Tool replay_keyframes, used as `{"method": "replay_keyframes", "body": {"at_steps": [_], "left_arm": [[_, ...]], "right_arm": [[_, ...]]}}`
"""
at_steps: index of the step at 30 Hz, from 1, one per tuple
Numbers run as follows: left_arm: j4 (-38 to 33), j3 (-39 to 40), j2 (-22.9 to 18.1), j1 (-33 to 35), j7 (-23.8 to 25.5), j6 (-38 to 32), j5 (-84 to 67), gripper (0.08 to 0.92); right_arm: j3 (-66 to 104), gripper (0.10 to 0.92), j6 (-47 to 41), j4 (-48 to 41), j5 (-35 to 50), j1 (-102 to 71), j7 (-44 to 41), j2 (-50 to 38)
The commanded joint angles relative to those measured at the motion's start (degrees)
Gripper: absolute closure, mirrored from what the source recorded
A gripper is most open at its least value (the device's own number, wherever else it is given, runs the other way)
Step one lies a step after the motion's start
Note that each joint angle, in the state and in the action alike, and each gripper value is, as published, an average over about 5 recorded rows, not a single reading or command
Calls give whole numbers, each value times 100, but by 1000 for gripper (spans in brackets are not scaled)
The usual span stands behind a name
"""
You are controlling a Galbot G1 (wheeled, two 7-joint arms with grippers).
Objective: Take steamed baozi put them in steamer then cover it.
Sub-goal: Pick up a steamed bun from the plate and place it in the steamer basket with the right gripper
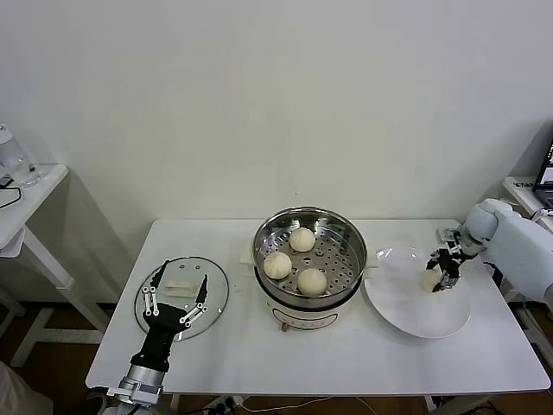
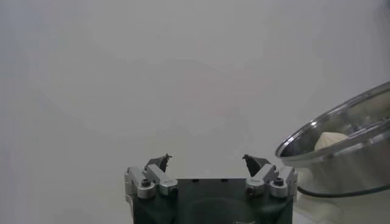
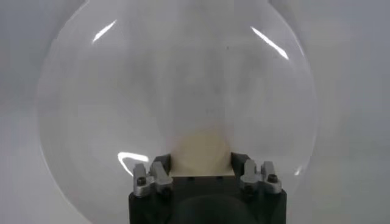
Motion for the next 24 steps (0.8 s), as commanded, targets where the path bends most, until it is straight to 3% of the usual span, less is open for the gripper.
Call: {"method": "replay_keyframes", "body": {"at_steps": [1,11,24], "left_arm": [[-43,9,15,-23,2,28,-8,177],[-127,51,81,-36,-15,78,-31,177],[-118,55,55,-107,-31,29,-82,177]], "right_arm": [[-1293,347,-349,1207,871,1739,-823,-253],[-3094,347,-939,2431,2767,3692,-730,510],[-3915,348,-1255,2885,3024,3771,-178,1508]]}}
